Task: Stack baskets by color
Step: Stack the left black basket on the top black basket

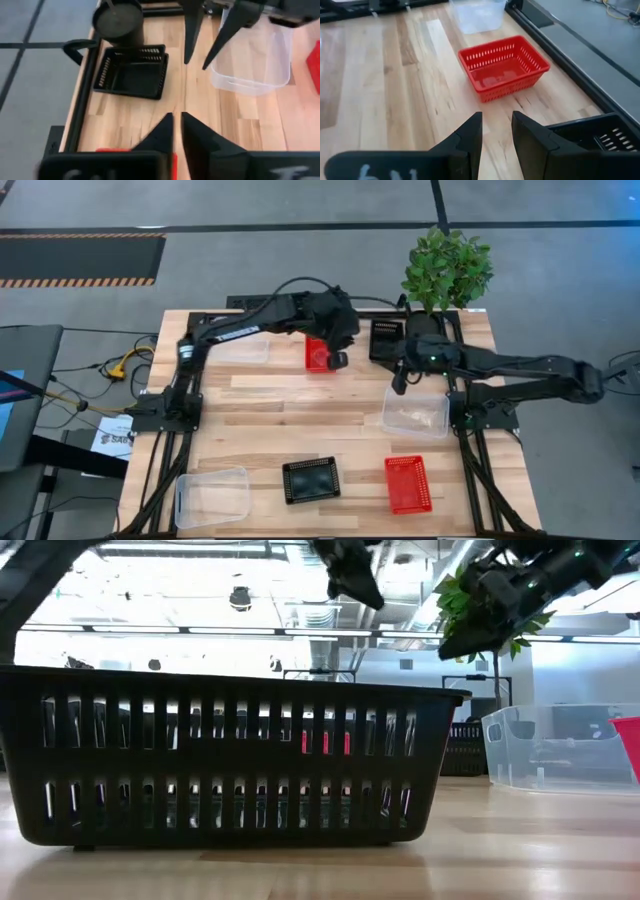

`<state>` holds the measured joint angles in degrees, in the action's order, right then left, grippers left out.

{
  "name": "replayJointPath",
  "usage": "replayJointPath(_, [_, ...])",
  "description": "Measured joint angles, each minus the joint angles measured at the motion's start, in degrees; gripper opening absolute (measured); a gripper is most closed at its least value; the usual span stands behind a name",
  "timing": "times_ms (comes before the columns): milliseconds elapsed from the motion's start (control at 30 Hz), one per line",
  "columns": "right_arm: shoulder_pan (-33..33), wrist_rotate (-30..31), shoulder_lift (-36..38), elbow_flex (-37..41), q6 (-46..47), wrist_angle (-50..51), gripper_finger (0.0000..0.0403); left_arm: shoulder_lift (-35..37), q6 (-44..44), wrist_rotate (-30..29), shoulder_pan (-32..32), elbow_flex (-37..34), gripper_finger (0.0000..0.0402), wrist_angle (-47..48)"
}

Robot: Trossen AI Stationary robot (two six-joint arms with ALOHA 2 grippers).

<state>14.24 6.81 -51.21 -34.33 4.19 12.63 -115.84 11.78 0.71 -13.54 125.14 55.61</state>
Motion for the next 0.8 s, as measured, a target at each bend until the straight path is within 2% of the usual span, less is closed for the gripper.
replayJointPath(100, [0.0, 0.0, -3.1, 0.0, 0.1, -2.1, 0.0122, 7.9, -2.5, -3.0, 0.0, -12.5, 0.0005, -6.7])
replayJointPath(200, [0.0, -0.4, -7.1, -0.3, -0.6, -2.1, 0.0102, 18.0, -6.2, -6.6, 0.0, -28.2, 0.0003, -18.2])
replayJointPath(367, [1.0, -0.8, -15.2, -5.1, -1.2, -1.7, 0.0021, 33.1, -11.5, -5.5, 0.1, -51.7, 0.0000, -41.7])
replayJointPath(433, [1.8, -0.8, -18.8, -8.1, -0.8, -0.6, 0.0010, 37.6, -12.9, -4.4, 0.1, -59.0, 0.0000, -48.6])
replayJointPath(600, [5.3, -0.7, -28.1, -15.8, 3.2, 7.2, 0.0005, 44.6, -14.5, -5.1, -0.3, -70.0, 0.0000, -56.6])
replayJointPath(700, [6.8, -0.6, -31.1, -18.9, 4.6, 12.8, 0.0005, 45.9, -14.6, -5.2, -0.5, -71.6, 0.0000, -56.1])
replayJointPath(800, [7.7, -1.6, -31.8, -20.3, 4.9, 13.2, 0.0003, 45.8, -13.8, -5.0, -0.4, -72.0, 0.0000, -55.7])
